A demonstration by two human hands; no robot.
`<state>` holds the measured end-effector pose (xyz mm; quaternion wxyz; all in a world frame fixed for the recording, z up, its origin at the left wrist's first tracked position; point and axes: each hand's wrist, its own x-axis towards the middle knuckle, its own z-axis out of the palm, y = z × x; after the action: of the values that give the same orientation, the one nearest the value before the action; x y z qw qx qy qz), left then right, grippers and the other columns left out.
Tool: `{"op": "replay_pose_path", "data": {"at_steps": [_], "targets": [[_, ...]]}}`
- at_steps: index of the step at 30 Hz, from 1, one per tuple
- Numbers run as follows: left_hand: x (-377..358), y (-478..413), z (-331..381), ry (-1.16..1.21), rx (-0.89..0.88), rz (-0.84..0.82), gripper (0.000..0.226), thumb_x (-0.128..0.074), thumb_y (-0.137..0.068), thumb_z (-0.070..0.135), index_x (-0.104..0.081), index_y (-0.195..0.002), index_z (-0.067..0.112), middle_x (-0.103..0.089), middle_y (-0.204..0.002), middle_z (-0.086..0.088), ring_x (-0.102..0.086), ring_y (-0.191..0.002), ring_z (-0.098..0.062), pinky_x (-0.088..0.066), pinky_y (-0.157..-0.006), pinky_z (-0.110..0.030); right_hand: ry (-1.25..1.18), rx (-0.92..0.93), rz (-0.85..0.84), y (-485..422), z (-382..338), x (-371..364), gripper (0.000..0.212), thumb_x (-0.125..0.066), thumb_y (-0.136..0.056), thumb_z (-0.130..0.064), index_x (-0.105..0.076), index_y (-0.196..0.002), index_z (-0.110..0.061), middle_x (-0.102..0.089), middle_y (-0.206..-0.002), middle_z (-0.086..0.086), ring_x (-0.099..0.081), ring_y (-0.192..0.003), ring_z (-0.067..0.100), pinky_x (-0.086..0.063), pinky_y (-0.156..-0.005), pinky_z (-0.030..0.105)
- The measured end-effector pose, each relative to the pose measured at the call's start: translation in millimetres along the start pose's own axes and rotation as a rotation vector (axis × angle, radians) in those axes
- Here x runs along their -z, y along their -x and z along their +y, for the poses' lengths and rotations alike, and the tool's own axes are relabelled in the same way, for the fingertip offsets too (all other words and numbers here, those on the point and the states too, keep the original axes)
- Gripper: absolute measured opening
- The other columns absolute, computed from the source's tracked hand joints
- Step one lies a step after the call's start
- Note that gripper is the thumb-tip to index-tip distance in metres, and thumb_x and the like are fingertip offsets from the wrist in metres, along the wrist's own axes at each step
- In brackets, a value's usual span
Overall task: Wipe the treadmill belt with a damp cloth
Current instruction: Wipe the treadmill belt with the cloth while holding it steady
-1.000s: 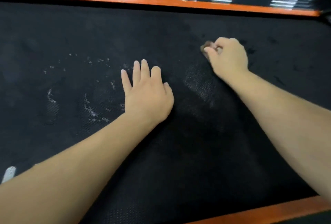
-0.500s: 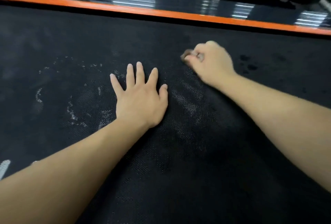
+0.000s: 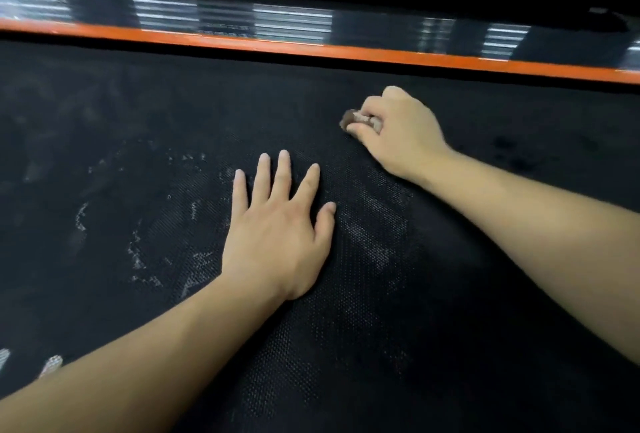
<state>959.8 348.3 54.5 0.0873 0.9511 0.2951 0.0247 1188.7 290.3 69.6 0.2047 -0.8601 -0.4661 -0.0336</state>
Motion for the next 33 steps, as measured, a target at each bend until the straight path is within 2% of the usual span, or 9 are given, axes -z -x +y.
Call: {"op": "replay_pose_path", "data": {"at_steps": [1, 5, 9, 13, 17, 21, 26, 30, 33], "targets": [[0, 0, 0, 0.0, 0.001, -0.002, 0.07, -0.004, -0.097, 0.062, -0.008, -0.162, 0.036, 0.001, -0.171, -0.004, 0.012, -0.157, -0.025, 0.009, -0.125, -0.05, 0.012, 0.003, 0.0, -2, 7, 3, 0.029, -0.06, -0.092, -0.05, -0.063, -0.088, -0.021, -0.049, -0.088, 0.002, -0.047, -0.079, 0.021, -0.034, -0.065, 0.032], [1, 0, 0, 0.003, 0.007, -0.002, 0.07, -0.004, -0.096, 0.063, -0.007, -0.161, 0.037, 0.003, -0.171, -0.002, 0.014, -0.156, -0.023, 0.008, -0.125, -0.05, 0.061, -0.321, 0.135, -49, 31, 12, 0.03, -0.059, -0.091, -0.048, -0.067, -0.1, -0.021, -0.061, -0.111, 0.008, -0.059, -0.101, 0.03, -0.042, -0.076, 0.035], [1, 0, 2, -0.008, 0.011, -0.003, 0.07, -0.004, -0.096, 0.062, -0.008, -0.161, 0.037, 0.001, -0.171, -0.003, 0.012, -0.157, -0.023, 0.008, -0.126, -0.05, -0.002, -0.098, 0.061, -45, 8, -8, 0.029, -0.061, -0.09, -0.05, -0.067, -0.095, -0.022, -0.058, -0.099, 0.004, -0.053, -0.088, 0.023, -0.039, -0.071, 0.032], [0, 0, 1, -0.004, -0.002, 0.008, 0.069, -0.004, -0.097, 0.062, -0.008, -0.161, 0.037, 0.002, -0.171, -0.003, 0.013, -0.157, -0.023, 0.009, -0.126, -0.049, 0.102, -0.376, 0.172, -69, 22, 3, 0.028, -0.058, -0.093, -0.046, -0.068, -0.101, -0.022, -0.06, -0.111, 0.005, -0.06, -0.099, 0.028, -0.04, -0.072, 0.032], [1, 2, 1, 0.001, 0.005, 0.001, 0.069, -0.004, -0.097, 0.062, -0.007, -0.161, 0.037, 0.004, -0.171, -0.003, 0.014, -0.156, -0.023, 0.009, -0.125, -0.05, 0.021, -0.152, 0.05, -63, 20, -1, 0.028, -0.061, -0.09, -0.05, -0.066, -0.093, -0.023, -0.058, -0.1, 0.001, -0.055, -0.091, 0.023, -0.039, -0.071, 0.031], [0, 0, 0, 0.005, 0.0, 0.011, 0.068, -0.005, -0.098, 0.061, -0.007, -0.161, 0.037, 0.003, -0.171, -0.003, 0.015, -0.156, -0.023, 0.01, -0.125, -0.049, 0.153, -0.359, 0.135, -65, 38, 16, 0.033, -0.057, -0.093, -0.05, -0.067, -0.104, -0.02, -0.058, -0.112, 0.01, -0.059, -0.102, 0.033, -0.041, -0.075, 0.035], [0, 1, 1, 0.007, 0.008, 0.0, 0.068, -0.005, -0.097, 0.061, -0.008, -0.161, 0.037, 0.003, -0.171, -0.003, 0.014, -0.156, -0.023, 0.01, -0.125, -0.05, 0.067, -0.126, 0.037, -25, 32, 13, 0.027, -0.061, -0.09, -0.052, -0.065, -0.091, -0.026, -0.056, -0.094, 0.002, -0.052, -0.084, 0.023, -0.037, -0.068, 0.032], [0, 0, 1, 0.003, 0.005, 0.011, 0.069, -0.005, -0.097, 0.062, -0.008, -0.161, 0.037, 0.002, -0.171, -0.003, 0.013, -0.157, -0.024, 0.009, -0.125, -0.05, 0.12, -0.429, 0.171, -34, 57, 31, 0.031, -0.06, -0.09, -0.049, -0.068, -0.099, -0.021, -0.065, -0.109, 0.007, -0.062, -0.101, 0.032, -0.044, -0.077, 0.035], [0, 2, 1, 0.005, 0.011, 0.004, 0.07, -0.004, -0.097, 0.062, -0.009, -0.162, 0.037, 0.001, -0.171, -0.003, 0.012, -0.157, -0.023, 0.008, -0.125, -0.05, 0.052, -0.219, 0.067, -9, 40, 21, 0.026, -0.06, -0.09, -0.049, -0.069, -0.093, -0.025, -0.06, -0.1, 0.005, -0.057, -0.091, 0.027, -0.044, -0.076, 0.035]]}}
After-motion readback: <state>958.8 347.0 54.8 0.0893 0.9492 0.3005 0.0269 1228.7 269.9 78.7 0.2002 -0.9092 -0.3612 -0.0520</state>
